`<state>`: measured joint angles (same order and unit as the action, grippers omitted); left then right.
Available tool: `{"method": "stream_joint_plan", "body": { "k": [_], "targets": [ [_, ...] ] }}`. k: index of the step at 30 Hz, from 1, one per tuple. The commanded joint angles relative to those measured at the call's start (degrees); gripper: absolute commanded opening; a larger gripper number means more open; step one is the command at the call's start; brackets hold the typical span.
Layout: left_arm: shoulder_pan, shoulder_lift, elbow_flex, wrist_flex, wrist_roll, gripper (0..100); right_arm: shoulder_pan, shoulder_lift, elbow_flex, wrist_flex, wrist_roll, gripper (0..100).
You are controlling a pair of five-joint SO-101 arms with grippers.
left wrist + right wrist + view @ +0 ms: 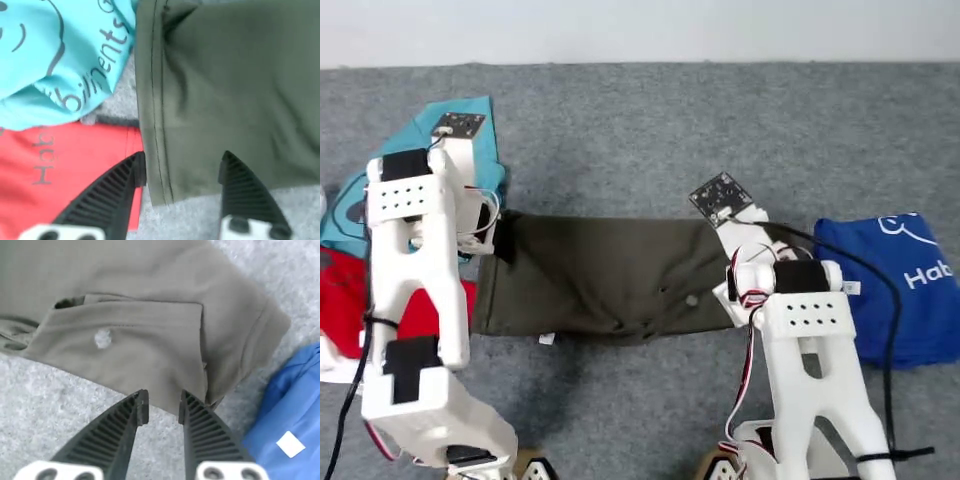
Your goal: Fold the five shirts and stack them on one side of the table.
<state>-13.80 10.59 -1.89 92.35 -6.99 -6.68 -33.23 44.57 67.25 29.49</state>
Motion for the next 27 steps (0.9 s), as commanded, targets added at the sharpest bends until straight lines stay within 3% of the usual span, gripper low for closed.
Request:
{"method": "stream_joint_plan", "body": {
  "k": [1,14,27],
  "targets": [
    [-0.4,2.2,-0.1,-3.4,0.7,24,0.0,-1.8,1.0,-0.8,-0.6,10.8],
    [-4.0,13.9,-0.3,-9.1,0.7,24,0.0,-1.4,2.1,-1.4,-0.6,10.8],
    [-2.9,22.0,-0.3,-12.2,0.8,24,0.0,-1.3,2.1,-1.4,-0.6,10.8]
  ]
}}
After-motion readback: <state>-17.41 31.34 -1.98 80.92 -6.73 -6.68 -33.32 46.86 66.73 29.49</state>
